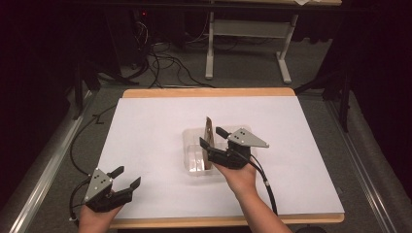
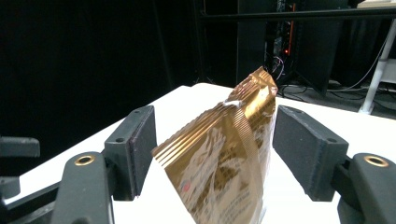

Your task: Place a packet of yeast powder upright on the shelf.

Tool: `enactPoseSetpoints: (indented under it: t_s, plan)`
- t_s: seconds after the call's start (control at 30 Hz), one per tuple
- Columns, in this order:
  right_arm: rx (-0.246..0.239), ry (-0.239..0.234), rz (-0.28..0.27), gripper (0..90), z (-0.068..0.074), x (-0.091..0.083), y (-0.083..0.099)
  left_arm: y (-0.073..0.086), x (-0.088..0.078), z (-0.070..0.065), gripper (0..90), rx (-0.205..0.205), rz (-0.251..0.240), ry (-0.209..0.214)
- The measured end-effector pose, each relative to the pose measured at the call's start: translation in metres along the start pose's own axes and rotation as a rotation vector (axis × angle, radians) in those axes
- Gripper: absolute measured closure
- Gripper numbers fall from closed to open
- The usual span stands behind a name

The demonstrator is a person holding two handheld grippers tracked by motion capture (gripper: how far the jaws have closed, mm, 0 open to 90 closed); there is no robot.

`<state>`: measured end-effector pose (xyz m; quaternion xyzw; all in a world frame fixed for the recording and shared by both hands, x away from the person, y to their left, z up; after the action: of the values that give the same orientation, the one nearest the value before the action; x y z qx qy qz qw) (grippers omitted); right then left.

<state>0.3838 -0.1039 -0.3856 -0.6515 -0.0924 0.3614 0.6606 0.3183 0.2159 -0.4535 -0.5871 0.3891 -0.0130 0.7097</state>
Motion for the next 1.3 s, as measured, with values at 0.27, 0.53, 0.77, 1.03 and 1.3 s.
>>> enactPoseSetpoints:
  t_s: [0.27, 0.53, 0.77, 1.03, 1.3]
  plan:
    - [-0.016, -0.013, 0.013, 30.9, 0.002, -0.01, 0.005, 0.0, 0.0, 0.0, 30.3, 0.003, 0.003, -0.001]
    - [-0.058, -0.036, 0.043, 32.2, 0.004, -0.03, 0.022, 0.0, 0.001, 0.0, 30.3, 0.004, 0.006, -0.002]
    - [-0.103, -0.016, 0.054, 33.6, -0.009, -0.057, 0.035, 0.001, 0.002, 0.0, 30.3, 0.006, 0.012, -0.001]
    - [-0.11, 0.073, 0.065, 33.8, -0.049, -0.099, 0.049, 0.001, 0.002, -0.001, 30.1, 0.004, 0.015, -0.002]
    - [-0.063, 0.182, 0.088, 34.7, -0.1, -0.135, 0.065, 0.003, 0.004, -0.002, 30.1, 0.008, 0.031, -0.006]
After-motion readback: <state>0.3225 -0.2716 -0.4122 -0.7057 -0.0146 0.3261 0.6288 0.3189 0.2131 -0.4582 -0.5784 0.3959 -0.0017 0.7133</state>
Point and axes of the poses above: each handheld gripper's, and its own axes: x roughly forward along the jaws, y roughly out of its underside, z roughly to its left, the point moved 5 cm from there along x, roughly forward along the jaws, and after that the axes turned 7 degrees about z, right-handed, at the moved point
